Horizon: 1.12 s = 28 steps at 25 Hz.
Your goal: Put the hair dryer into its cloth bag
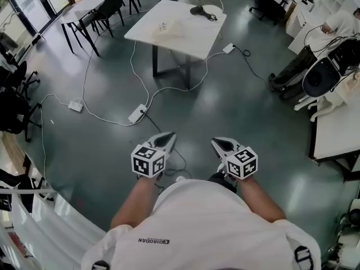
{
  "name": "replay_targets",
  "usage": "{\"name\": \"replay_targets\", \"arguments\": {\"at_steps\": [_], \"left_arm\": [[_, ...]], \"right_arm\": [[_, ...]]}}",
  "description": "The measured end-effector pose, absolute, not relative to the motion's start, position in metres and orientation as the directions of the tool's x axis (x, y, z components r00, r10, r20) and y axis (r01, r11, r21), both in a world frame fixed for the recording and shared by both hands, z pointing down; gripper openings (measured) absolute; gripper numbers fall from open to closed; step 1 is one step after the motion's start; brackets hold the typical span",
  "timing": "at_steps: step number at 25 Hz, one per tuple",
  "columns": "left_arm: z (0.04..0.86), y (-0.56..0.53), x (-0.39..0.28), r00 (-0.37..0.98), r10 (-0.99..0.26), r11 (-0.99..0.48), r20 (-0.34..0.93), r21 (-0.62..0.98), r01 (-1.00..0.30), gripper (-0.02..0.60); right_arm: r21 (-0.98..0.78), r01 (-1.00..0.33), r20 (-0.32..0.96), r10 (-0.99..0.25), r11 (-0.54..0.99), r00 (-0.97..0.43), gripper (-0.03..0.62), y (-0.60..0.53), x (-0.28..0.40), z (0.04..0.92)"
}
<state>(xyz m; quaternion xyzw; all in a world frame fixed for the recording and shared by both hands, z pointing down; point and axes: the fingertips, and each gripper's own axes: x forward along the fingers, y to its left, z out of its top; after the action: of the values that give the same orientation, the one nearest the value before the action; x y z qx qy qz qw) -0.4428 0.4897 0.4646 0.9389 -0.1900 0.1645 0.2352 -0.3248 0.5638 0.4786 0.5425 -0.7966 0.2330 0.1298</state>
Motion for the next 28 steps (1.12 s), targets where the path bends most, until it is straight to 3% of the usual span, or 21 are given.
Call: {"name": "replay_targets", "arguments": {"at_steps": [8,18,28], "left_arm": [[0.476,0.483,-0.451,0.865,-0.258,-0.821,0.430,0.375,-0.431,0.029],[0.490,0.476,-0.415,0.865,-0.177,-0.842,0.469,0.384,-0.380,0.029],[0.478,0.399,-0.364,0.845,-0.231,-0.839,0.481,0.341,-0.424,0.029]], "right_arm": [[-0.261,-0.928,0.458,-0.812,0.266,-0.361,0.021,0.557,-0.323,0.478],[-0.283,-0.934,0.474,-0.815,0.219,-0.335,0.021,0.544,-0.289,0.490],[-0.312,-0.922,0.419,-0.838,0.229,-0.350,0.021,0.455,-0.223,0.487]]}}
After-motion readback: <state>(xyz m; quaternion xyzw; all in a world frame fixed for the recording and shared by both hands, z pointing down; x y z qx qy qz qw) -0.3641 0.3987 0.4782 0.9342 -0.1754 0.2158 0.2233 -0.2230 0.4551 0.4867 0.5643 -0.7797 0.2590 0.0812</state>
